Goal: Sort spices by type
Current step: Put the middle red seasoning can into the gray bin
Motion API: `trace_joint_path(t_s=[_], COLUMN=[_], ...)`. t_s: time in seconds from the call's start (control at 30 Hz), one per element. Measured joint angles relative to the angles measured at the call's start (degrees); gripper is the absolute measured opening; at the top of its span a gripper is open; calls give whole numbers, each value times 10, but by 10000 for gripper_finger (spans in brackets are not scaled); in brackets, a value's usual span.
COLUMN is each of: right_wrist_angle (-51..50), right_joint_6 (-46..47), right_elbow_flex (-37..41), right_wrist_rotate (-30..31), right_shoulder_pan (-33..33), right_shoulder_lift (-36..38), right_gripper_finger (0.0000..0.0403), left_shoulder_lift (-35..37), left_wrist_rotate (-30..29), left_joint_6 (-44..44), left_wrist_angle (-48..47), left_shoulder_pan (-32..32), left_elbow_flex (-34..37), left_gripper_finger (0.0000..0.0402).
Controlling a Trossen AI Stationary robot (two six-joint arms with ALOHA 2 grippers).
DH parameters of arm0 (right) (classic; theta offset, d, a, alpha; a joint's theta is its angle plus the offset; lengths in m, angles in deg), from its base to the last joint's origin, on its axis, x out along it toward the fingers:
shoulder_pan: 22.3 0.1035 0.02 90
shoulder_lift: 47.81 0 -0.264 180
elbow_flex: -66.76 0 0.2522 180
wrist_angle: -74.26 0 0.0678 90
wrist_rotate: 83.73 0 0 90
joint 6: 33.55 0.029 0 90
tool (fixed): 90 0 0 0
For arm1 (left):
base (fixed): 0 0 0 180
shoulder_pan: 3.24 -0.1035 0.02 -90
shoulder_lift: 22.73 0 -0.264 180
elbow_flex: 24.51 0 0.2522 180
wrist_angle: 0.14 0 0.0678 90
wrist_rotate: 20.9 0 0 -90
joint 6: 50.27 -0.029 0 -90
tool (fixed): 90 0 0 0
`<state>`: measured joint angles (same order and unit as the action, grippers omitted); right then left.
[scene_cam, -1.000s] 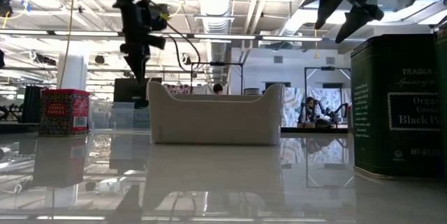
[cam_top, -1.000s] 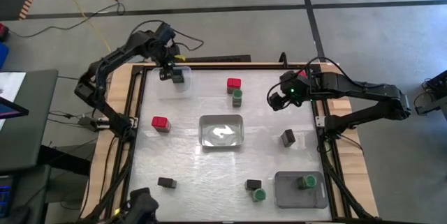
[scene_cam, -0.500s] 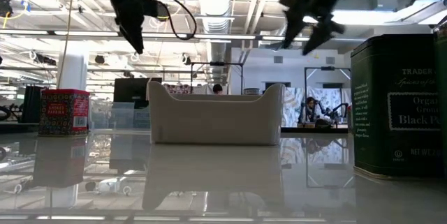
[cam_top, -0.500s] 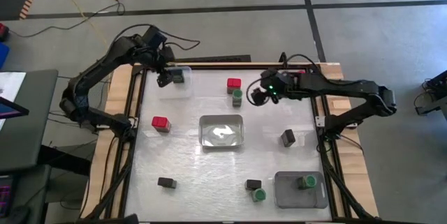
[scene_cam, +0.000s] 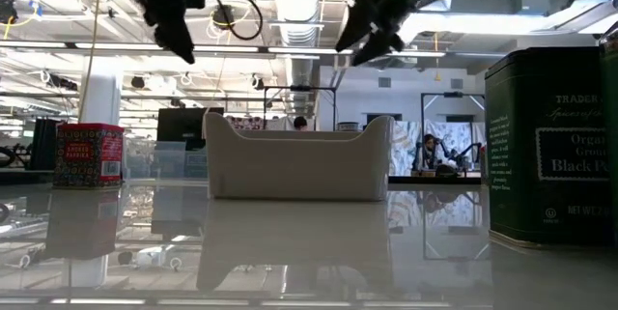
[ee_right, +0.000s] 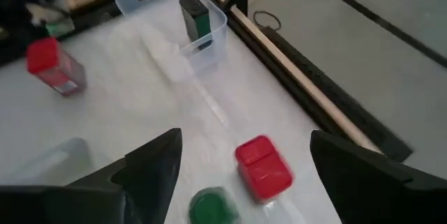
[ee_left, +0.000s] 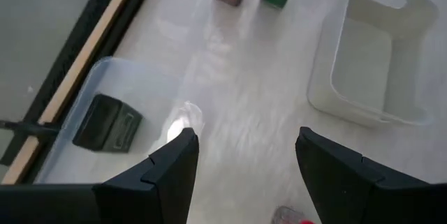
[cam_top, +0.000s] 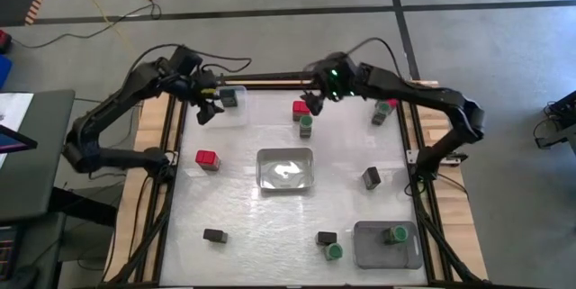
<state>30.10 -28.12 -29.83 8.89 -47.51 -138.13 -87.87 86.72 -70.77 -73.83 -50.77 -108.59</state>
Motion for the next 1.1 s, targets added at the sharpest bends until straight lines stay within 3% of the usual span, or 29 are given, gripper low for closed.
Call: trace_joint_path(t_s=[0.23, 0.47, 0.83, 1.1], right_wrist_angle=[-176, -324, -418, -421], right_joint_6=[-125, -211, -255, -264], right_elbow_flex=[-209, -349, -386, -385], right_wrist_rotate=[-12, -13, -16, -16], right_shoulder_pan=[-9, -16, -33, -41], right_shoulder_lift=[-138, -257, -360, -395], right_gripper_finger=[340, 340, 321, 306], left_shoulder_lift=[115, 216, 238, 238], left_wrist_rotate=[-34, -141, -173, -178], left_joint_6=[71, 150, 173, 174], left_wrist_angle=[117, 187, 183, 182], left_shoulder_pan=[3, 59, 105, 105], left_elbow_flex=[125, 216, 257, 265], left_gripper_finger=[229, 229, 229, 229])
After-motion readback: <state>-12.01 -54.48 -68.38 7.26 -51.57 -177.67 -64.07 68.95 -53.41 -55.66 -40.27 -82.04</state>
